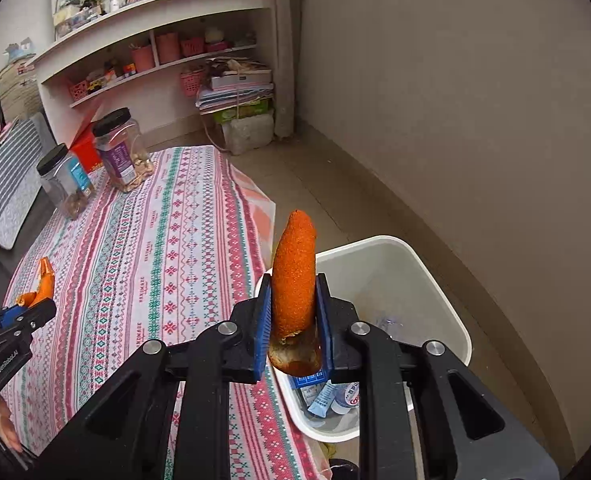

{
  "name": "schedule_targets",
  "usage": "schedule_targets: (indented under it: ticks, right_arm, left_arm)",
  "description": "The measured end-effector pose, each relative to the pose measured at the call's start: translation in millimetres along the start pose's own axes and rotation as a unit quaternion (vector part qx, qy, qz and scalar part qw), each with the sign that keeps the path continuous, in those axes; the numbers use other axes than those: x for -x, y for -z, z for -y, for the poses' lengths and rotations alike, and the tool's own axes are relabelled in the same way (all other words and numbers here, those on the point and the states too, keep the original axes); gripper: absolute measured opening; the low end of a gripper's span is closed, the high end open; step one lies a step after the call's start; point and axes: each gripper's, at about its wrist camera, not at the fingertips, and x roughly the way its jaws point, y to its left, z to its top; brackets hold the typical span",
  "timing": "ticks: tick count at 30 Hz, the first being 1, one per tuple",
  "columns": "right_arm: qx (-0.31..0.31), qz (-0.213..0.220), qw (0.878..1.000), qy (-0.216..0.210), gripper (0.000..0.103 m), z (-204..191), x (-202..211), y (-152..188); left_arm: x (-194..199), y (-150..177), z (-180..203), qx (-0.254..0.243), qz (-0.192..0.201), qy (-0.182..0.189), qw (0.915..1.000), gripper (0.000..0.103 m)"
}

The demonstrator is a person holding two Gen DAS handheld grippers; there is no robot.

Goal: Collect trash
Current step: 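Carry the orange peel over the bin and release it with the right gripper, then lower the orange peel into the bin and open the left gripper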

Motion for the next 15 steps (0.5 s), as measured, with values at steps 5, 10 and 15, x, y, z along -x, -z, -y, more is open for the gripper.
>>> schedule_targets:
  ticks: [5, 10, 15]
  right_arm:
    - [-0.028, 0.008, 0.999, 0.018, 0.049, 33, 4, -2]
    - [-0.086, 0.023, 0.995, 0.042, 0.063, 76, 20, -4]
    - [-0.145, 0.054, 0.985, 0.073, 0.078, 120, 43, -3]
  left_arm:
    - [-6, -5, 44, -0.030, 0.005, 0.032, 0.9990, 0.023]
    - [-14, -9, 91, -0.051, 0.003, 0.063, 0.9967, 0.024]
    - [-27, -9, 140, -0.060, -0.012, 0.094, 0.9937, 0.024]
